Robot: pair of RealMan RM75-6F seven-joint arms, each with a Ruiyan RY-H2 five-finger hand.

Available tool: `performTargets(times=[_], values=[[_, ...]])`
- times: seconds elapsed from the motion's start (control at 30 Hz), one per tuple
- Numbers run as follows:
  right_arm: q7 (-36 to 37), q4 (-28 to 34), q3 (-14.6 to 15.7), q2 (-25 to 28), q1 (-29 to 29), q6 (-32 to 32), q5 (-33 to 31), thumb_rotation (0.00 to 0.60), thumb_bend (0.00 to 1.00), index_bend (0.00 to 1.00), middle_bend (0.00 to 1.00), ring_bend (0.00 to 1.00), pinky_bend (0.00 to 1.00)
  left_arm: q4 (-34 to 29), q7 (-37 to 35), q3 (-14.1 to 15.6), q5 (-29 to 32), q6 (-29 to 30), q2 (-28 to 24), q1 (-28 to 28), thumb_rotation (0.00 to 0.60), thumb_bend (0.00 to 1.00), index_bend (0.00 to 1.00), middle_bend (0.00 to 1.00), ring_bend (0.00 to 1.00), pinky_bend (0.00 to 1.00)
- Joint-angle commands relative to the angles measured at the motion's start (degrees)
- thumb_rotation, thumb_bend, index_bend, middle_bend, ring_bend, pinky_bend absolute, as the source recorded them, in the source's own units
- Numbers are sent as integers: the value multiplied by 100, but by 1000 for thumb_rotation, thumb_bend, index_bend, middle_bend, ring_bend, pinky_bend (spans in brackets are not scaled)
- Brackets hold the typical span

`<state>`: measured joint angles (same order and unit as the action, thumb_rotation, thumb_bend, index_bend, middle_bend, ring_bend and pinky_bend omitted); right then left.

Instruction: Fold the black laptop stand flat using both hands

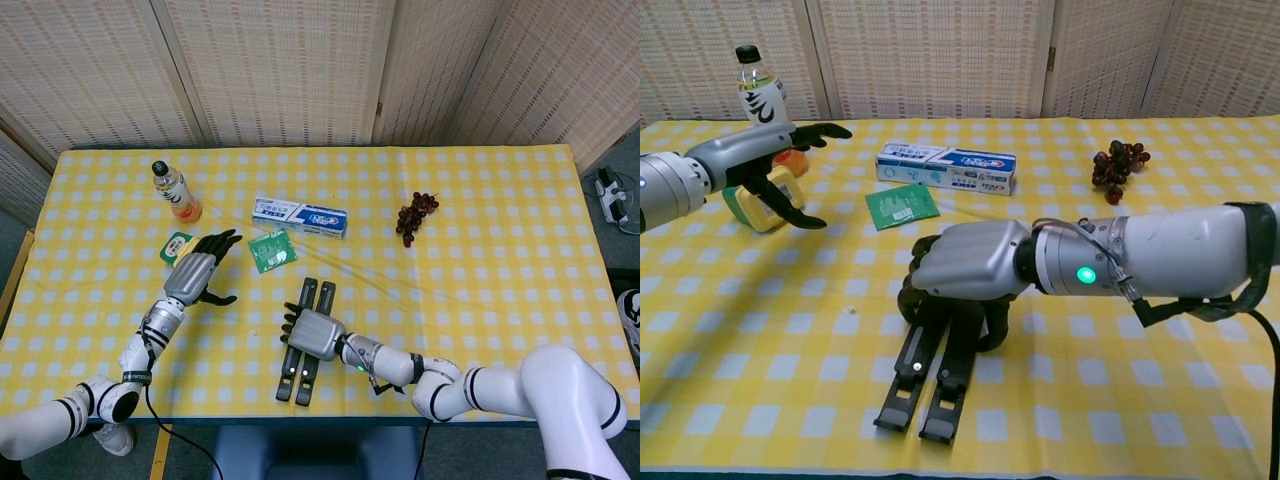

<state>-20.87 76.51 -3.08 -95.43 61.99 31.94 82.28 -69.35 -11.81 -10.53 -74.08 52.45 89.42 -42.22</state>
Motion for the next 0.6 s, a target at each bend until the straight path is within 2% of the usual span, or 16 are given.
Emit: performTargets(times=[0.03, 0.2, 0.33, 0.4, 0.47, 0.53, 0.6], values=[[113, -18, 14, 31, 2, 128, 132, 600, 261, 460, 350, 205, 0, 1, 2, -1, 0, 0, -2, 1, 600, 194, 0, 17, 0, 0], [402, -31, 55, 121, -5, 344, 385, 600, 261, 550, 414, 249, 6, -9, 26, -8, 13, -8, -6, 1, 600, 194, 0, 17, 0, 0], [538, -80, 127, 162, -2, 375, 490, 600, 262, 565, 419, 255, 10, -33, 71, -24, 41, -14, 2, -5, 600, 194, 0, 17, 0, 0], [558, -82, 172, 198, -17, 384, 514, 600, 262, 498, 372, 227, 10, -51, 104, -41, 63, 6, -1, 1, 600, 193, 0, 17, 0, 0], [554, -29, 184, 257, -66, 445, 494, 600, 261, 269, 216, 149, 5, -72, 156, -61, 89, 34, -23, 11, 600, 194, 0, 17, 0, 0], [530, 52, 171, 326, -154, 608, 477, 600, 261, 120, 116, 107, 0, -94, 238, -77, 111, 77, -61, 26, 600, 194, 0, 17, 0, 0], [508, 192, 148, 447, -317, 881, 434, 600, 261, 45, 77, 95, 0, -120, 393, -88, 144, 148, -110, 54, 600, 198, 0, 17, 0, 0]])
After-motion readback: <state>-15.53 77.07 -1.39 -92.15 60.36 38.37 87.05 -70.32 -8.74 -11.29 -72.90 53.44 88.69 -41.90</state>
